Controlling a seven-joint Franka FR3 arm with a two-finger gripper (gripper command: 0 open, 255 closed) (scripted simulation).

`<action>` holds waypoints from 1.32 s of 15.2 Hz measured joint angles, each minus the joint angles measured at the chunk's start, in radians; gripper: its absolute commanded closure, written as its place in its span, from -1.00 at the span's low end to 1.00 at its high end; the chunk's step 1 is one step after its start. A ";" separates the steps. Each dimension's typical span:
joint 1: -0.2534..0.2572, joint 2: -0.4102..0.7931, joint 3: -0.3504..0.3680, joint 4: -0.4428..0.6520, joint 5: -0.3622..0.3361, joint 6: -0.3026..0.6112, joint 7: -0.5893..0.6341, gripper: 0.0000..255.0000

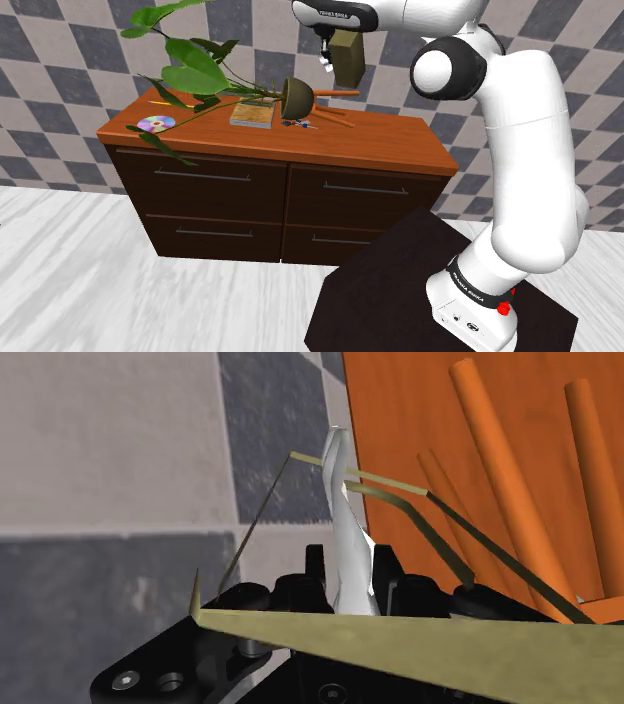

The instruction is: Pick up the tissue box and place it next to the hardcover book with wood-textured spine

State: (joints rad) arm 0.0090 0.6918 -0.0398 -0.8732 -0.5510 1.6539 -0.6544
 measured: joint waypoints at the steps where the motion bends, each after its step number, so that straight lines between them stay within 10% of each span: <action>1: 0.004 0.019 0.001 0.023 0.001 -0.003 0.003 1.00; 20: -0.005 0.009 0.003 -0.197 -0.019 0.171 0.108 1.00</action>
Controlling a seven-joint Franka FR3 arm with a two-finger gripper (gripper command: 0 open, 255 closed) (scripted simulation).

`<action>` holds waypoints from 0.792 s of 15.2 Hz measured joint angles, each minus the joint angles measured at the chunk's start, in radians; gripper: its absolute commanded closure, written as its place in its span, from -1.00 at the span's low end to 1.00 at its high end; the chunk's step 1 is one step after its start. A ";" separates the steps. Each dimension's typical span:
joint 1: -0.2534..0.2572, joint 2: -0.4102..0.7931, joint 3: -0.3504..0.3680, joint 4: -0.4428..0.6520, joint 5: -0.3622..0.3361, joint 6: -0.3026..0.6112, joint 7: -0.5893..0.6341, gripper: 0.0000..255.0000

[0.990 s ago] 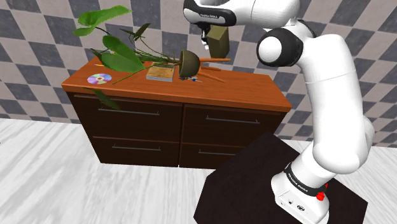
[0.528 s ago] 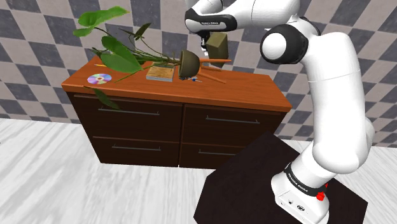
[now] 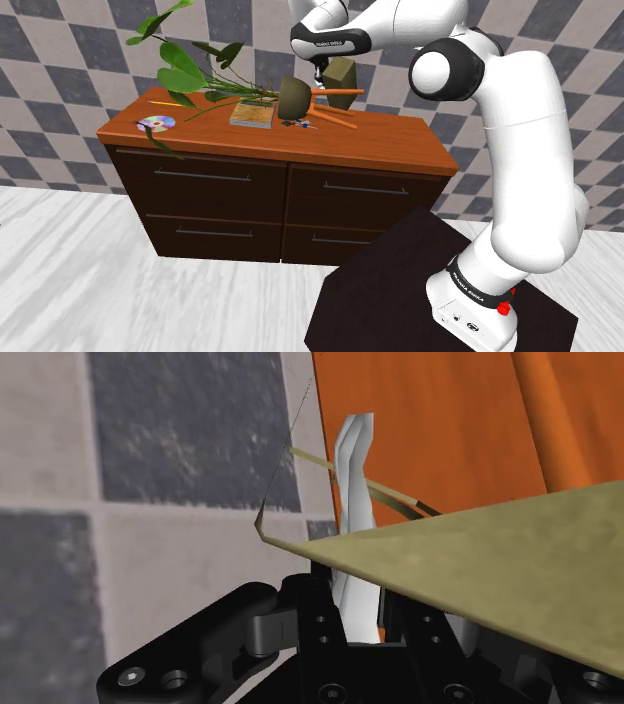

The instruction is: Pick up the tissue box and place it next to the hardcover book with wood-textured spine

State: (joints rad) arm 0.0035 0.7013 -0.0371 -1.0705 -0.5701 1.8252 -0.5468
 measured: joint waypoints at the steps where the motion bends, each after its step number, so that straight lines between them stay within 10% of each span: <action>1: 0.000 0.000 0.000 -0.001 0.000 0.000 0.000 1.00; 2: 0.000 0.000 0.000 -0.001 0.000 0.001 0.000 -1.00; 12: 0.033 -0.004 0.005 0.068 0.004 -0.080 -0.007 -1.00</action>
